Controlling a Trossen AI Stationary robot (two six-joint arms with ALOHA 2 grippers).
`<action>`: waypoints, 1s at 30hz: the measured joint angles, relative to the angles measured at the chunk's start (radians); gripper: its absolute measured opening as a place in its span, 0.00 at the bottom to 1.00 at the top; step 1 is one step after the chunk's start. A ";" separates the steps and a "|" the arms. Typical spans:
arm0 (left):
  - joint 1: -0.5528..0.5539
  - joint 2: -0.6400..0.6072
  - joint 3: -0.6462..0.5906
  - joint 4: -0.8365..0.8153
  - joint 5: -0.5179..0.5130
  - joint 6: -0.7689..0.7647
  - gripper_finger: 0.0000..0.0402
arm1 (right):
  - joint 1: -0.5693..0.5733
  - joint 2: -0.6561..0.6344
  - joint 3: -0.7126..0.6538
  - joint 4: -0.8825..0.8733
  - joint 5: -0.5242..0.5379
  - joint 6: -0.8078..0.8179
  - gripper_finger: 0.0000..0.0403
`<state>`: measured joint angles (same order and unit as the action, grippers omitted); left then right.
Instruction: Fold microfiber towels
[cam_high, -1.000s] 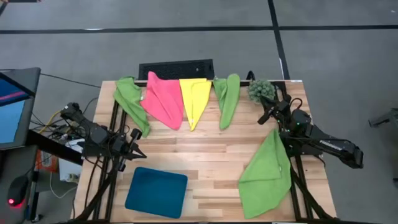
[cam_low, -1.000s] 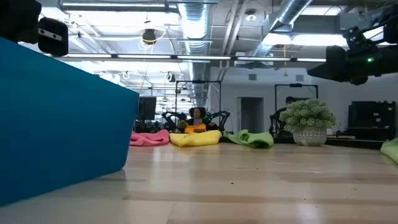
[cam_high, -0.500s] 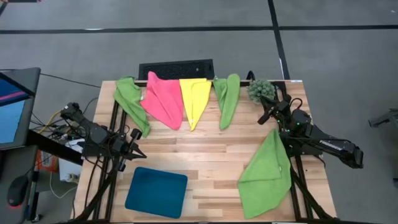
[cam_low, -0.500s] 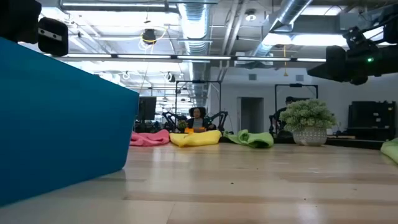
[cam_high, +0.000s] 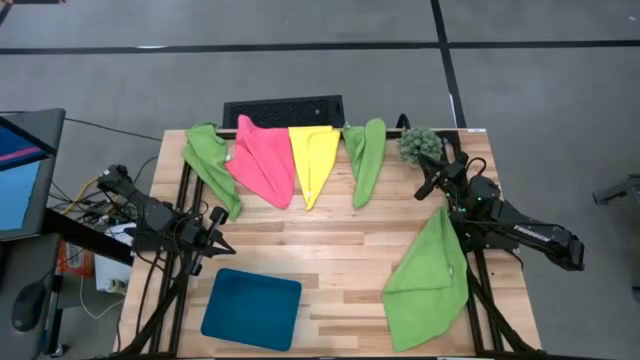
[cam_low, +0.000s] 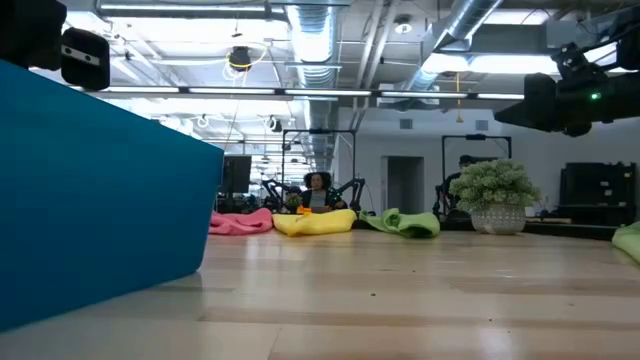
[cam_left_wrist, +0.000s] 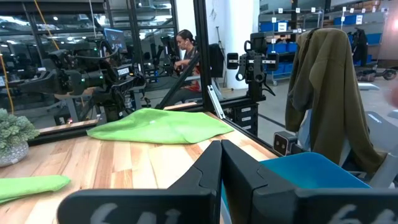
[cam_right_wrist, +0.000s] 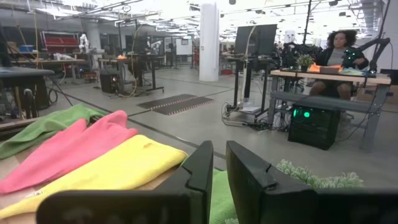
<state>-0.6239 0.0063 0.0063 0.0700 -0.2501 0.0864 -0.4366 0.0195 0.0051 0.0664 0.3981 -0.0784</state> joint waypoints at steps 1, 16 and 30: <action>0.000 0.000 0.000 0.000 0.000 0.000 0.00 | 0.000 0.000 0.000 0.000 0.000 0.000 0.17; 0.000 -0.001 0.000 0.380 -0.161 -0.499 0.00 | 0.000 0.000 0.000 0.000 0.000 0.000 0.17; 0.000 0.000 0.000 0.408 -0.594 -0.705 0.00 | 0.009 0.000 0.000 -0.001 -0.006 0.167 0.17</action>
<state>-0.6239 0.0063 0.0063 0.4778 -0.8445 -0.6190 -0.4281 0.0194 0.0053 0.0658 0.3917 0.0887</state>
